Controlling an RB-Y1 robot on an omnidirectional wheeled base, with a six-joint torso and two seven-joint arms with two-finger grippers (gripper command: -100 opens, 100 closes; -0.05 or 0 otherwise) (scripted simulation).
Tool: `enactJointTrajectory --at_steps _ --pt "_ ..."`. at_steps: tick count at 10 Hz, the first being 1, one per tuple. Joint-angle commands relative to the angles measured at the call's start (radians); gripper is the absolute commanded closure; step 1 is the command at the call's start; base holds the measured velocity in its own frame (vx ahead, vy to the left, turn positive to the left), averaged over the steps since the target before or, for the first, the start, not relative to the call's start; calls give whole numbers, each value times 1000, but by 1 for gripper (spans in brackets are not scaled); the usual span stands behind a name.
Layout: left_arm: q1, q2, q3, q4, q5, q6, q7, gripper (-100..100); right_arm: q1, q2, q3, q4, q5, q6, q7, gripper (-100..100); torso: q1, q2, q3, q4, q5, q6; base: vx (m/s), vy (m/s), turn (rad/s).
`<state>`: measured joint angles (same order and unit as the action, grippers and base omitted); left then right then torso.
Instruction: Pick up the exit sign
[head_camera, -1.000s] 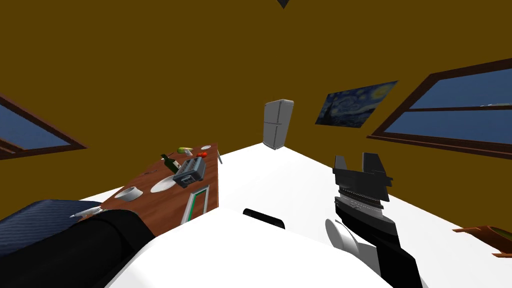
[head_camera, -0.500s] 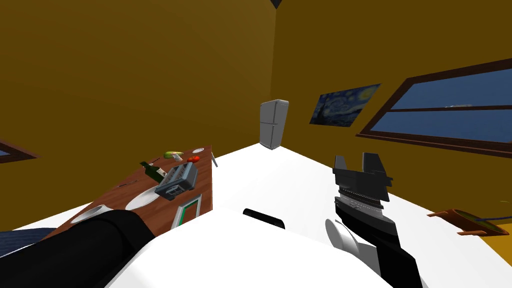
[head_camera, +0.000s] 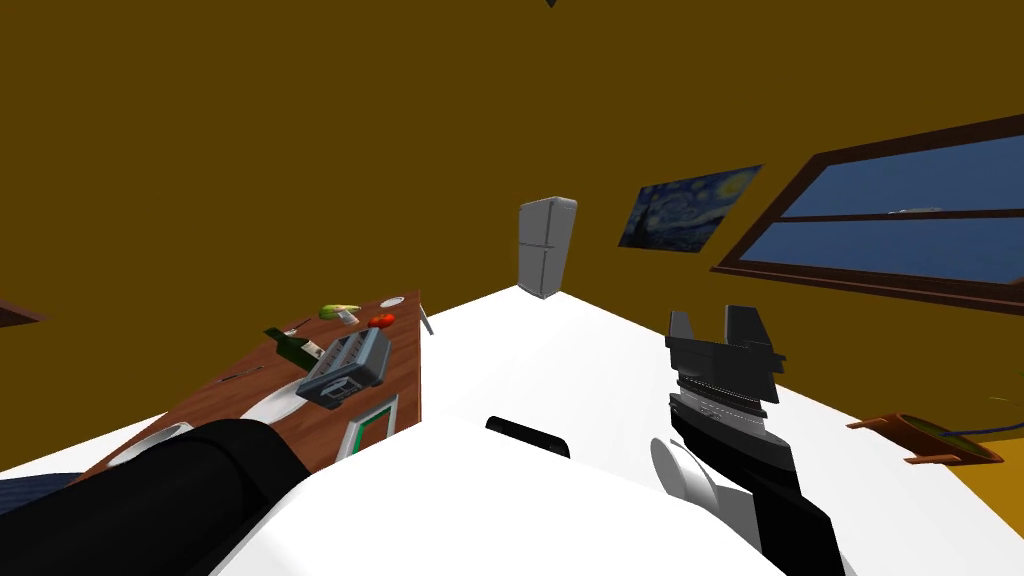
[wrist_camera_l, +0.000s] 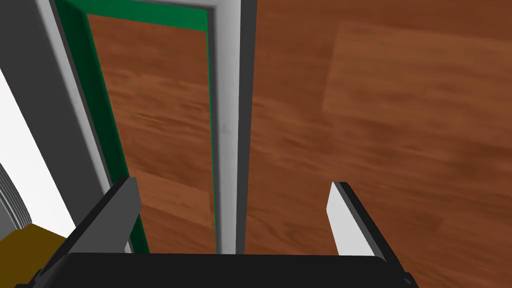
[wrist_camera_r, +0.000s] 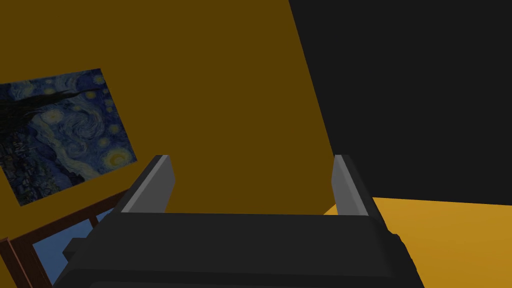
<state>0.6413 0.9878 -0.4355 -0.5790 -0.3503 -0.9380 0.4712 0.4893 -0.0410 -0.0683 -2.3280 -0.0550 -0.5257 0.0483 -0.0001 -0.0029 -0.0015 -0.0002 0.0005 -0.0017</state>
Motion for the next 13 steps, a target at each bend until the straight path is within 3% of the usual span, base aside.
enactJointTrajectory --at_steps 1,2,3,4,8,9,10,11,12,13 --pt "-13 -29 -3 11 -2 18 -14 -100 0 0 0 0 0 0 0 0 0 0 0 0 0 0 3 43 -51" --pt "-22 -49 -5 17 -4 30 -21 -100 0 0 0 0 0 0 0 0 1 0 0 0 0 0 -1 46 -36" --pt "-24 -39 -5 26 -4 16 -16 -100 0 0 0 0 0 0 0 0 2 0 0 0 0 0 -2 19 -10" --pt "-25 -41 -6 28 -5 17 -18 100 0 0 0 0 0 0 0 0 0 0 0 0 0 0 0 0 0" --pt "-24 -39 -7 30 -7 21 -21 100 0 0 0 0 0 0 0 0 0 2 2 2 1 -1 0 0 0" --pt "-24 -39 -7 30 -7 21 -20 0 0 0 0 0 0 0 0 0 0 2 2 2 1 -1 0 0 0" --pt "-5 -10 -1 6 -1 6 -6 100 0 0 0 0 0 0 0 0 0 2 2 2 1 -1 1 -24 55" --pt "4 10 1 0 1 -6 2 100 0 0 0 0 0 0 0 0 -2 2 2 2 0 -2 4 -44 82" --pt "-2 -5 -1 5 -1 7 -6 100 0 0 0 0 0 0 0 0 -3 2 2 2 -1 -2 1 -19 21" --pt "-1 -3 0 6 -1 2 -4 0 0 0 0 0 0 0 0 0 -3 2 2 2 0 -1 0 0 0"
